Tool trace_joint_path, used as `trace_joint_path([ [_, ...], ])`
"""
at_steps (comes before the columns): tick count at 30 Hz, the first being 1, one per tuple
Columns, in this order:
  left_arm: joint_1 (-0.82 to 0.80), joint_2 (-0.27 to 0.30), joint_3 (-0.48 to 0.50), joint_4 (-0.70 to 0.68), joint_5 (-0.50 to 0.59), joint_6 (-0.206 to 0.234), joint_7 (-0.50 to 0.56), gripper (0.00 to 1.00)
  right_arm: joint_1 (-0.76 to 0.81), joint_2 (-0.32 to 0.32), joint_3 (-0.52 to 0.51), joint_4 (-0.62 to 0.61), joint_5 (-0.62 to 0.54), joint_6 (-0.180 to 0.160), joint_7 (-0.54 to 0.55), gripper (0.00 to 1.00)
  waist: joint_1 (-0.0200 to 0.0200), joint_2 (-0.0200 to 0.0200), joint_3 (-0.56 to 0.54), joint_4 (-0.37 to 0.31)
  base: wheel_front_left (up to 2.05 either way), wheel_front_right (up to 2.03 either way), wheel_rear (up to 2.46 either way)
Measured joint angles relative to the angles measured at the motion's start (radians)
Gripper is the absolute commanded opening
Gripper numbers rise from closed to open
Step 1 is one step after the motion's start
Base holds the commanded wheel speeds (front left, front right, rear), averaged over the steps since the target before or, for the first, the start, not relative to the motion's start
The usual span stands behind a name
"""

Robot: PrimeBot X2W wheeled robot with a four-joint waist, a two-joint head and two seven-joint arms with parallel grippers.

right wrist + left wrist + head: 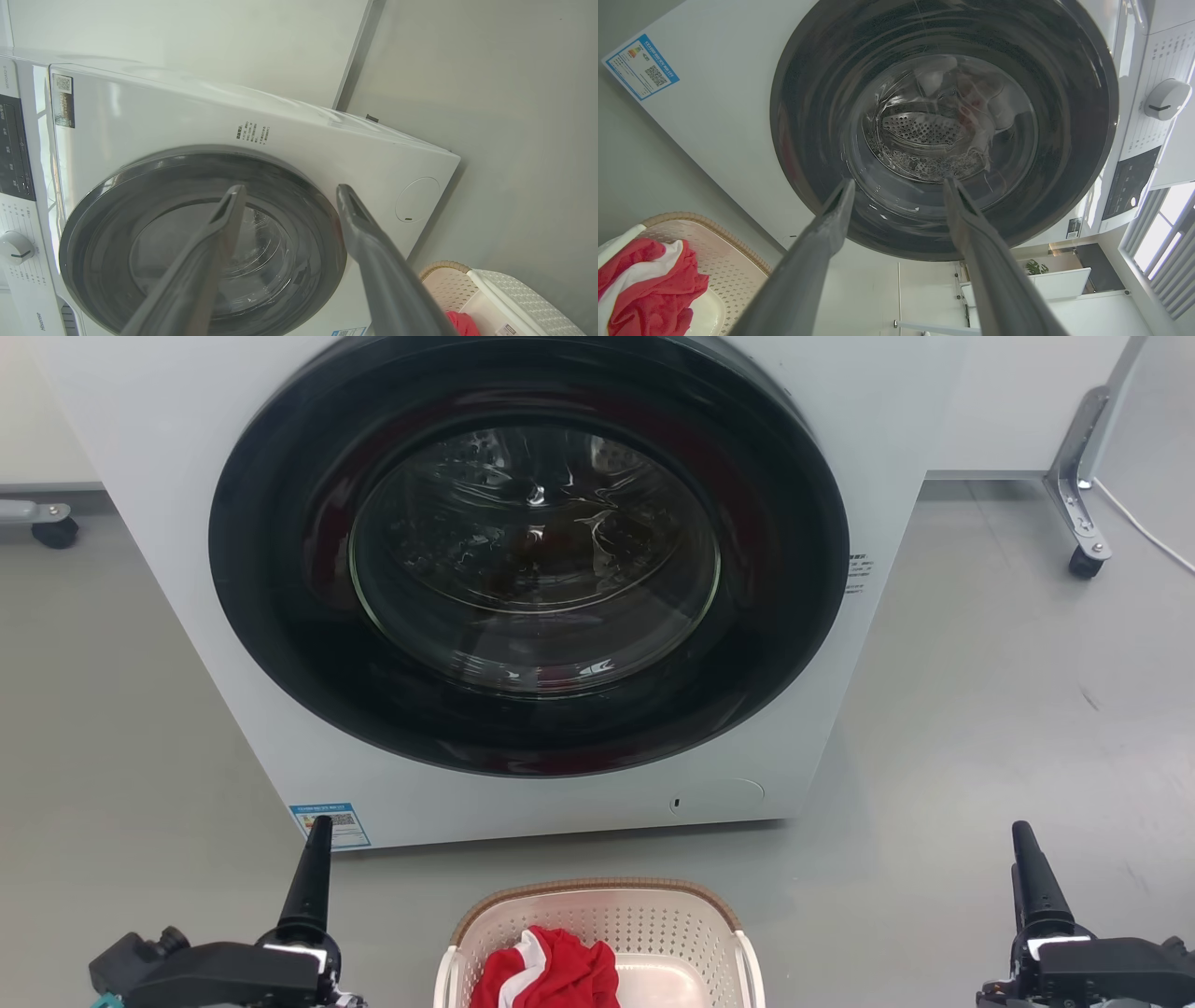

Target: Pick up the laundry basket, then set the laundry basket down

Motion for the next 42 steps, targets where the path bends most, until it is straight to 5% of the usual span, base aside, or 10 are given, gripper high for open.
trace_joint_path([
  [42, -0.043, 0.096, -0.196, -0.163, 0.746, 0.157, -0.147, 1.00, -0.023, -0.124, 0.208, -0.142, -0.739, -0.144, -0.148, 1.00, 0.0000, 0.0000, -0.006, 0.004, 0.00, 0.00, 0.00],
])
